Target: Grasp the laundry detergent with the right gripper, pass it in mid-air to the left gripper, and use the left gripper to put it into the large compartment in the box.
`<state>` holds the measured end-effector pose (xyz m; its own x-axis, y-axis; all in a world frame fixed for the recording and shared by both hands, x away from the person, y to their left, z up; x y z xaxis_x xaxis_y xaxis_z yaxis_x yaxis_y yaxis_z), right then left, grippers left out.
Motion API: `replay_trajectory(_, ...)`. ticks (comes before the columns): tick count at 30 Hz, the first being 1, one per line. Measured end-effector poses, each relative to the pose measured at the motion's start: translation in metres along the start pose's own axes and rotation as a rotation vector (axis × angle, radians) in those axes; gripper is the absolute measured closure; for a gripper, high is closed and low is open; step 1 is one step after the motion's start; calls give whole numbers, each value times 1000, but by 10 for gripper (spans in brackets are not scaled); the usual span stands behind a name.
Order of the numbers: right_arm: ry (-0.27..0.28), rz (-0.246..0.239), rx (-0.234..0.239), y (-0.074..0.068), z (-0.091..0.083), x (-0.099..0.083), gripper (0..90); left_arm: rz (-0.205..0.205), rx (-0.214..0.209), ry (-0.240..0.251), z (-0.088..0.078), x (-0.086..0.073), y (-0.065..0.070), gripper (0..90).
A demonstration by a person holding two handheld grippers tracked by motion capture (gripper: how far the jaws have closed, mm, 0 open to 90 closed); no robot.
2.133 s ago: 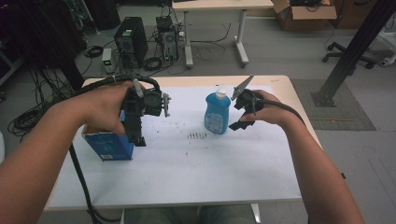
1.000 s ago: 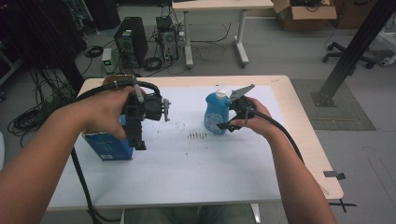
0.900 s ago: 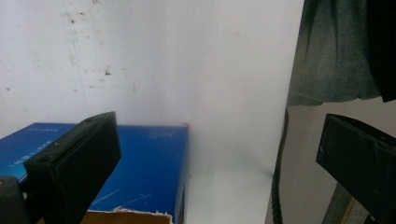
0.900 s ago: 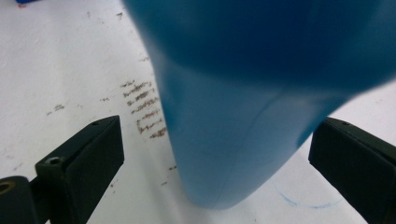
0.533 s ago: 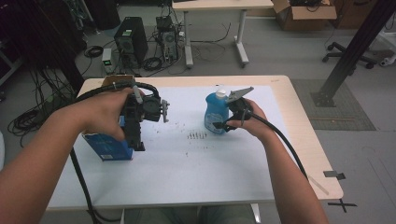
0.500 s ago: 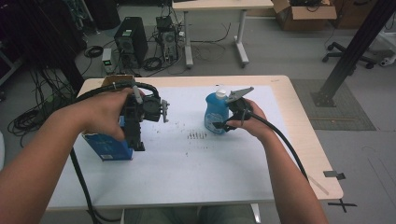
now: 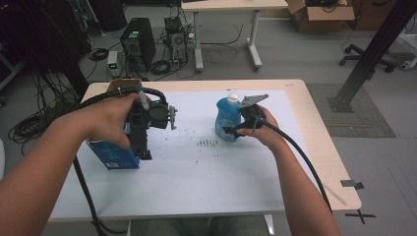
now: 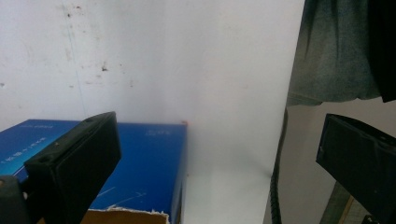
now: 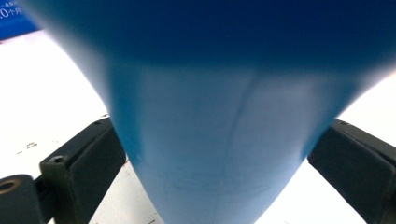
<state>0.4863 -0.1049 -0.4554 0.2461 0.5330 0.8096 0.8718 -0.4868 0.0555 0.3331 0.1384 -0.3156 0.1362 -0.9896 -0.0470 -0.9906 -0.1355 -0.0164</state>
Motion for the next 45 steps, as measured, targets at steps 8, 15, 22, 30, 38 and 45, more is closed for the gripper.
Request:
replay_trajectory(8, 28, 10, -15, 0, 0, 0, 102, 8, 1, -4, 0, 1, 0, 3)
replay_trajectory(15, 33, 16, -12, -2, 2, -1, 136, 5, 0, -3, 0, 1, 0, 4)
replay_trajectory(22, 55, 17, -11, -3, 4, 1, 186, 3, -2, -6, 1, -1, 0, 4)
replay_trajectory(30, 65, 9, -7, -4, 4, 3, 252, 0, -3, -8, 2, -1, 0, 4)
replay_trajectory(38, 70, 2, -19, -5, 6, 3, 293, 2, -2, -12, 2, -1, -1, 4)
replay_trajectory(45, 73, -5, -21, -6, 7, 3, 364, -2, 1, -12, 2, -2, -1, 4)
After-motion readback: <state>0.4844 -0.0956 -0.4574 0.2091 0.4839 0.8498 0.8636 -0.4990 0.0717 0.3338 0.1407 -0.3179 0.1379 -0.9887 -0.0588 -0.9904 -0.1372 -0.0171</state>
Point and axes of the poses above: each handheld gripper's, and its own axes: z roughly forward along the jaws, x roughly out of its top, y roughly to its right, the point moved 8 cm from there along z, roughly forward along the jaws, and after that the axes turned 4 degrees about -z, right-handed, at the moved point
